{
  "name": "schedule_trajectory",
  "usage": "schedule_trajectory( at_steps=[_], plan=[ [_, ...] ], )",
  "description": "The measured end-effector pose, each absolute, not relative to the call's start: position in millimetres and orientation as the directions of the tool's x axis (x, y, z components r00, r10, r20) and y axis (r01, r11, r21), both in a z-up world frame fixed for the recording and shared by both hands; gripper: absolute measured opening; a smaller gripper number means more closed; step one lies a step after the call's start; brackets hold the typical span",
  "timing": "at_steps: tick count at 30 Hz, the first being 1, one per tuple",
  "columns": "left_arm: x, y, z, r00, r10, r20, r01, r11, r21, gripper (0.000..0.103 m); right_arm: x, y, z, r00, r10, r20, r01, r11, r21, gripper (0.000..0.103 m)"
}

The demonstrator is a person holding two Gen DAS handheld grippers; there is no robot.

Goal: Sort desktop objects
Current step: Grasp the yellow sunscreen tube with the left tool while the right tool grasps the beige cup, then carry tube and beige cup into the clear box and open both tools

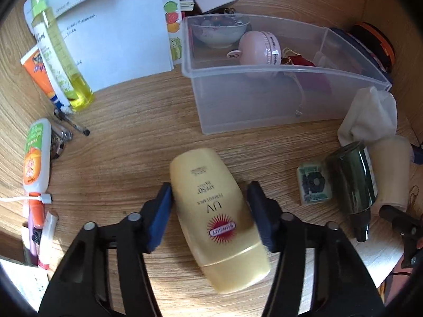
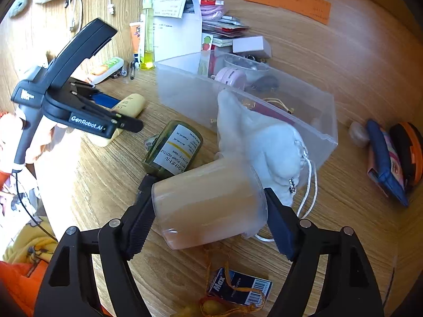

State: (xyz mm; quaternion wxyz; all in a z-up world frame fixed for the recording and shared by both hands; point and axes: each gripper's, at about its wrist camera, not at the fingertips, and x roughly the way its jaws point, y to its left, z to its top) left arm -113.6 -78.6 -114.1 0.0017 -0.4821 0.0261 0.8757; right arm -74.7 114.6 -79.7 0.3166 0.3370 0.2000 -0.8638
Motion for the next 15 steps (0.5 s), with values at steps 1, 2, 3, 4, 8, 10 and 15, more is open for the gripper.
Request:
schedule_trajectory(
  at_steps=[1,2,3,4,8,10,15],
  plan=[
    [-113.4,-76.4,-114.2,-0.541,-0.044,-0.840,-0.026,-0.997,0.069,0.049,-74.3,114.0,-79.8,-0.575,-0.411,-0.707,0.680,-0.720,-0.135,0.074],
    [-112.9,-73.5,-113.7,-0.545,-0.067,-0.835,-0.026,-0.995,0.097,0.047,-73.8,114.3,-79.8,-0.576,-0.411,-0.707,0.680,-0.721,-0.134,0.074],
    [-111.7,-71.6,-112.6,-0.553,-0.078,-0.830,-0.027,-0.993,0.111,0.047,-74.2,115.3,-79.5,-0.572,-0.414,-0.708,0.679,-0.724,-0.125,0.074],
    [-110.0,-69.3,-111.4,-0.560,-0.088,-0.823,-0.028,-0.992,0.125,0.045,-74.8,116.7,-79.4,-0.567,-0.420,-0.709,0.678,-0.726,-0.113,0.074],
    [-99.5,-57.7,-101.0,-0.608,-0.132,-0.783,-0.039,-0.980,0.195,0.032,-76.7,121.5,-77.9,-0.552,-0.435,-0.711,0.680,-0.729,-0.082,0.073],
    [-91.6,-52.5,-93.4,-0.627,-0.118,-0.770,-0.061,-0.978,0.199,0.025,-77.6,123.8,-75.3,-0.551,-0.443,-0.708,0.678,-0.732,-0.070,0.073],
    [-87.7,-30.8,-92.9,-0.623,-0.099,-0.776,-0.123,-0.967,0.223,0.023,-78.7,124.0,-69.8,-0.548,-0.458,-0.700,0.682,-0.730,-0.056,0.072]
  ],
)
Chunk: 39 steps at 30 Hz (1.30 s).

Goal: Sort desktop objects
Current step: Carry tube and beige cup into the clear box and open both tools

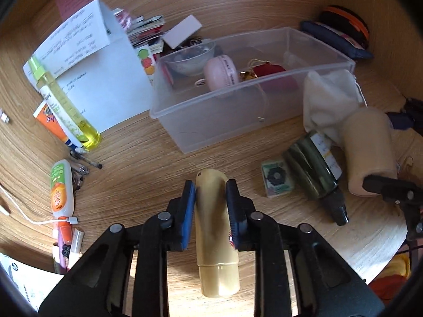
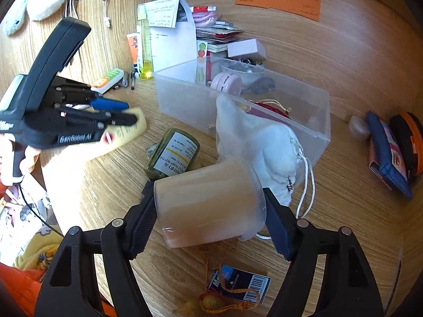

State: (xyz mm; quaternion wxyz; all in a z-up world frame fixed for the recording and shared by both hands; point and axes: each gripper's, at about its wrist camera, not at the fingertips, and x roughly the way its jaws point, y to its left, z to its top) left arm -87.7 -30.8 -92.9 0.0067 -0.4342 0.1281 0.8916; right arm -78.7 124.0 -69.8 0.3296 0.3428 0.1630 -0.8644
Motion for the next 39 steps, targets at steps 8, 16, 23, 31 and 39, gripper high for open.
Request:
schedule_trajectory(
  at_steps=[8,16,23,31,39],
  plan=[
    [-95.4,-21.7,-100.8,-0.575,-0.036,-0.817,-0.163,-0.974,0.158,0.027,-78.9,123.3,-72.2,-0.535,-0.466,-0.705,0.687,-0.725,-0.041,0.072],
    [-110.4,-36.4,-110.4,-0.511,0.036,-0.859,-0.132,-0.990,0.037,0.027,-78.8,123.7,-72.3,-0.528,-0.472,-0.706,0.696,-0.717,-0.041,0.072],
    [-99.7,-37.5,-95.7,-0.546,0.082,-0.834,-0.134,-0.991,-0.010,0.025,-80.3,136.5,-54.7,-0.537,-0.502,-0.678,0.679,-0.734,0.006,0.070],
    [-93.3,-47.0,-67.3,-0.611,0.120,-0.783,-0.132,-0.990,-0.049,0.025,-82.1,148.9,-27.0,-0.571,-0.510,-0.643,0.661,-0.750,0.009,0.064],
    [-91.9,-60.5,-37.3,-0.672,0.161,-0.722,-0.130,-0.987,-0.100,0.025,-85.9,152.0,-17.7,-0.581,-0.503,-0.640,0.642,-0.766,0.020,0.064]
  ],
)
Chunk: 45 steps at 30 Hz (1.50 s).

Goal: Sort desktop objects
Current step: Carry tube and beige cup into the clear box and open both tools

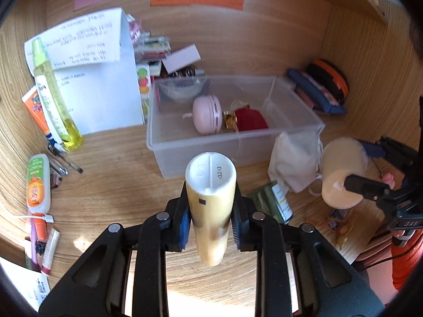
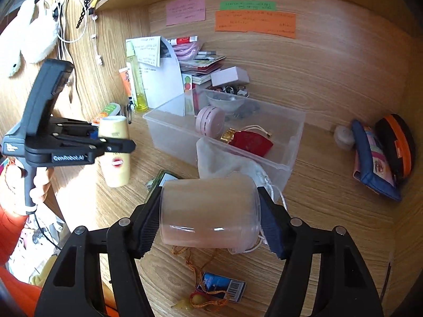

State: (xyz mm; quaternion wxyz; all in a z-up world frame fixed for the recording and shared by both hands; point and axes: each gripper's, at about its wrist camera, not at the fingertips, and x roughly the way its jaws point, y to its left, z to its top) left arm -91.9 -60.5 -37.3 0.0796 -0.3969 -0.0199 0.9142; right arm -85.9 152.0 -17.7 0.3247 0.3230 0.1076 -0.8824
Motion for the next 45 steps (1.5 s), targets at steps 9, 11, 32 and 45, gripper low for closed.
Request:
schedule_trajectory(
  at_steps=[9,11,32,45],
  plan=[
    [-87.9,-81.3,-4.0,-0.734,0.163,-0.660,-0.108,-0.986,-0.123,0.025,-87.8,154.6,9.2,-0.631,-0.482,-0.607,0.631,-0.775,-0.040,0.064],
    [-88.3,-84.9,2.3,-0.744,0.162,-0.649,-0.105,-0.987,-0.126,0.025,-91.5,155.1,15.6,-0.643,-0.477,-0.600,0.624,-0.780,-0.049,0.064],
    [-146.9,-99.1,26.3,-0.774,0.137,-0.618,-0.083,-0.990,-0.116,0.025,-167.8,132.2,36.8,-0.669,-0.439,-0.599,0.580,-0.813,-0.053,0.064],
    [-201.9,-98.7,-9.0,-0.725,0.159,-0.670,-0.096,-0.987,-0.131,0.025,-217.9,118.5,4.5,-0.622,-0.431,-0.653,0.582,-0.813,-0.019,0.064]
  ],
)
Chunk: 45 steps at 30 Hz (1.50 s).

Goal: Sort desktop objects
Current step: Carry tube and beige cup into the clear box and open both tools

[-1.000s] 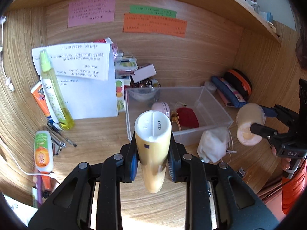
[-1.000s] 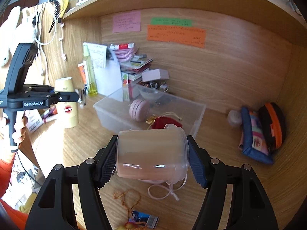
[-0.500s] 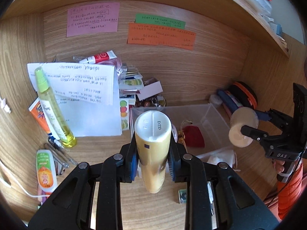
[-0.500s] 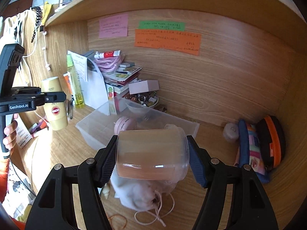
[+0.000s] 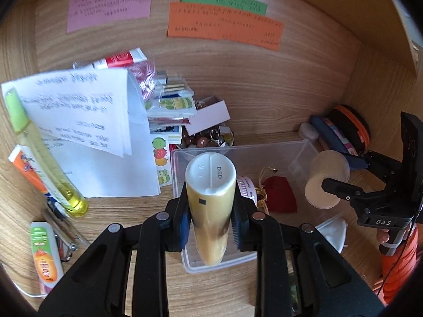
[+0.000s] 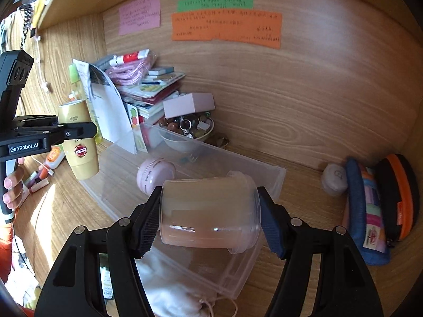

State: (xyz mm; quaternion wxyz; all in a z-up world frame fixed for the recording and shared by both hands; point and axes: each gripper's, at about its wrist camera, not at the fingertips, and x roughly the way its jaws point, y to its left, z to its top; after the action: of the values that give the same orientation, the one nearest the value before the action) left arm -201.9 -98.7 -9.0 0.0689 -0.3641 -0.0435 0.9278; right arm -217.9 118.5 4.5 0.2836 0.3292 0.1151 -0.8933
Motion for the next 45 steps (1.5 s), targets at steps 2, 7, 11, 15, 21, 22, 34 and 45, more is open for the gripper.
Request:
schedule_trajectory(
  at_steps=[2,7,11,15,21,22,34,45],
  plan=[
    [-208.2,-99.3,-14.7,-0.720,0.154,-0.677,-0.090,-0.988,-0.129,0.025,-223.9,117.3,-1.0,-0.615,-0.429,-0.661,0.583,-0.812,-0.016,0.064],
    [-217.5,-99.4,-27.9,-0.702,0.152,-0.696,-0.094,-0.988,-0.121,0.025,-233.9,115.5,-14.3,-0.590,-0.431,-0.683,0.588,-0.809,0.004,0.064],
    [-222.6,-99.4,-35.3,-0.692,0.151,-0.706,-0.091,-0.988,-0.122,0.025,-237.5,111.1,-23.3,-0.572,-0.433,-0.697,0.600,-0.800,0.005,0.064],
    [-225.8,-100.6,-41.8,-0.686,0.146,-0.713,-0.087,-0.989,-0.118,0.025,-239.5,106.6,-30.5,-0.557,-0.430,-0.711,0.610,-0.793,0.002,0.065],
    [-228.2,-103.4,-49.0,-0.671,0.149,-0.727,-0.082,-0.989,-0.126,0.025,-238.5,99.8,-37.8,-0.555,-0.409,-0.725,0.615,-0.788,-0.026,0.065],
    [-228.0,-102.2,-49.5,-0.670,0.145,-0.728,-0.083,-0.989,-0.120,0.025,-238.6,99.4,-38.9,-0.552,-0.408,-0.727,0.617,-0.787,-0.027,0.065],
    [-228.1,-92.4,-51.5,-0.674,0.111,-0.730,-0.080,-0.994,-0.077,0.026,-239.3,99.7,-41.4,-0.555,-0.415,-0.721,0.628,-0.777,-0.036,0.065],
    [-219.3,-78.7,-43.5,-0.688,0.068,-0.722,-0.080,-0.997,-0.017,0.030,-233.3,100.9,-34.9,-0.605,-0.398,-0.690,0.604,-0.793,-0.071,0.074]
  ],
)
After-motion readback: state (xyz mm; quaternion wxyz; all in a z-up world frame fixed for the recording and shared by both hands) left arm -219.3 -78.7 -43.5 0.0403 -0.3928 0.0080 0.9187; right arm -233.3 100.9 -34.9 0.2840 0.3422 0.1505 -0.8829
